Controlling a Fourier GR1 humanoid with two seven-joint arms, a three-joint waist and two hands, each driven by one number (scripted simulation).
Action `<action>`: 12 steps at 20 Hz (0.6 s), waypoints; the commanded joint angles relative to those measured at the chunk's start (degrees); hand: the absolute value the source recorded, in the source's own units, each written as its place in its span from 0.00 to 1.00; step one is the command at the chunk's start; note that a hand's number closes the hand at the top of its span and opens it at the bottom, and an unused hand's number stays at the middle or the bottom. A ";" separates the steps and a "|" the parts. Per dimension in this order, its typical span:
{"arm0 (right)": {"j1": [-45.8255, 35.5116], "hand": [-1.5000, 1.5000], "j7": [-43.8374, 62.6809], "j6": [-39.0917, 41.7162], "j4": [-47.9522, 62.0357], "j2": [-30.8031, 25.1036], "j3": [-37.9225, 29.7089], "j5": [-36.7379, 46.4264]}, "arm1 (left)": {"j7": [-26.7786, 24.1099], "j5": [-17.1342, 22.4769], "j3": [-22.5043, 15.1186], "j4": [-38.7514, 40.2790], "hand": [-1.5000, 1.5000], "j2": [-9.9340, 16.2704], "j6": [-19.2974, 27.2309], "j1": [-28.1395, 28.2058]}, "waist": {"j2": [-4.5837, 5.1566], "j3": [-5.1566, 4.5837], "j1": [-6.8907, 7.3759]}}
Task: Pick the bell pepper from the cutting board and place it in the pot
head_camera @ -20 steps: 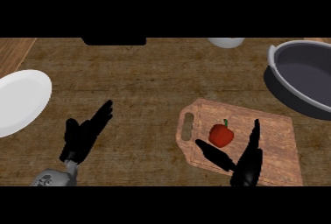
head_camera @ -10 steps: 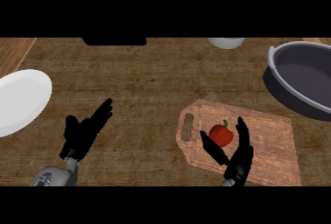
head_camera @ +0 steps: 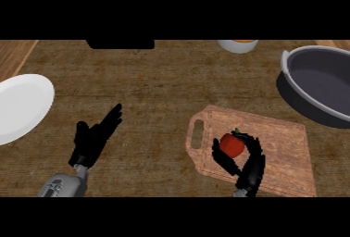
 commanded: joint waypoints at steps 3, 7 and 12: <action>0.47 1.00 -2.77 22.95 -0.95 -17.10 -5.05 -8.41 | -1.24 -0.15 0.66 -0.43 0.50 0.48 -0.58 1.07 | 0.80 1.09 0.10; 0.32 1.00 -5.72 32.88 -1.22 -25.69 -3.21 -7.34 | -0.76 -0.19 0.45 0.41 0.50 -0.50 0.05 0.38 | 1.16 1.44 0.41; -0.14 1.00 -12.04 47.61 -0.51 -37.42 -8.41 -11.41 | -1.50 -0.08 0.99 0.33 0.50 0.15 -0.14 0.91 | 0.95 1.66 -0.71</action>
